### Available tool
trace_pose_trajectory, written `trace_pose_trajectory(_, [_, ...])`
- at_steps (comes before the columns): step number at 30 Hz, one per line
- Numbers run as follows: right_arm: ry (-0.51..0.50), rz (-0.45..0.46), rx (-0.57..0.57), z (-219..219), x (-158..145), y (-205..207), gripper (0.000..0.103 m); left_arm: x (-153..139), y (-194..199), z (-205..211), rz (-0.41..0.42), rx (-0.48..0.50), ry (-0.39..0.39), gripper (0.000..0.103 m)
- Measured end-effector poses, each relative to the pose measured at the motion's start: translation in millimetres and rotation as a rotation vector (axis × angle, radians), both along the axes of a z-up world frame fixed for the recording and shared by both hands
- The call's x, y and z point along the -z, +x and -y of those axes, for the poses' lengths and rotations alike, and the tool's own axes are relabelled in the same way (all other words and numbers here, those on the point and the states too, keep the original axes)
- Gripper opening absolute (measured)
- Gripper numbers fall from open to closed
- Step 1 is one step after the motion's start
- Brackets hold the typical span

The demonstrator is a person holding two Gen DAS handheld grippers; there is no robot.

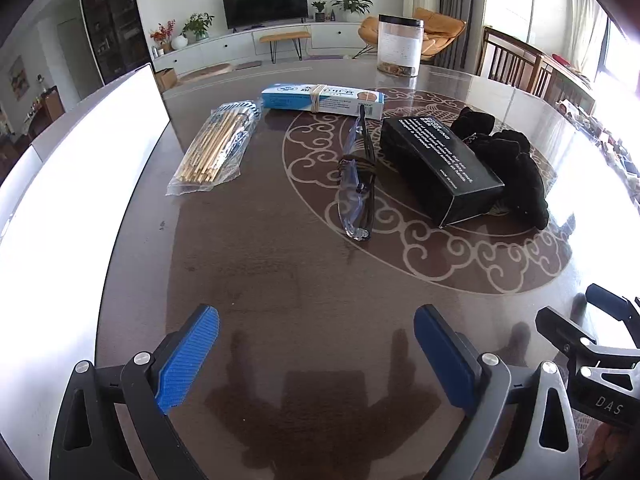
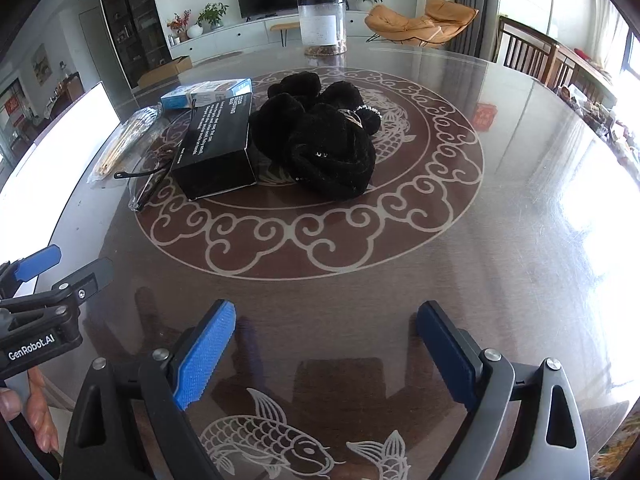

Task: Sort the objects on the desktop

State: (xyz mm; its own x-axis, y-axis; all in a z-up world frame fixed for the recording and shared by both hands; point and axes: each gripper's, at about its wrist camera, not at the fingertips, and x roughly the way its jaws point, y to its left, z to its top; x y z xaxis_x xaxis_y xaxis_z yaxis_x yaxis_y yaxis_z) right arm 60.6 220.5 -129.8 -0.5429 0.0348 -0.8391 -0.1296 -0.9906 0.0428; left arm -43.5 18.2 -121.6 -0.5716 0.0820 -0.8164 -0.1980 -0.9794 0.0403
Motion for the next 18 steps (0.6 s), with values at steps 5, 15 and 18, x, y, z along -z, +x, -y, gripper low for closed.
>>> trace_pose_trajectory(5, [0.023,0.006,-0.01,2,2,1,0.093,12,-6,4,0.023,-0.017,0.021,0.1])
trace_pose_trajectory(15, [0.042,0.017,-0.027,8,6,0,0.103,16,-5,5,-0.002,-0.029,0.036,0.103])
trace_pose_trajectory(18, [0.042,0.012,-0.031,9,6,0,0.103,16,-5,5,-0.002,-0.029,0.036,0.103])
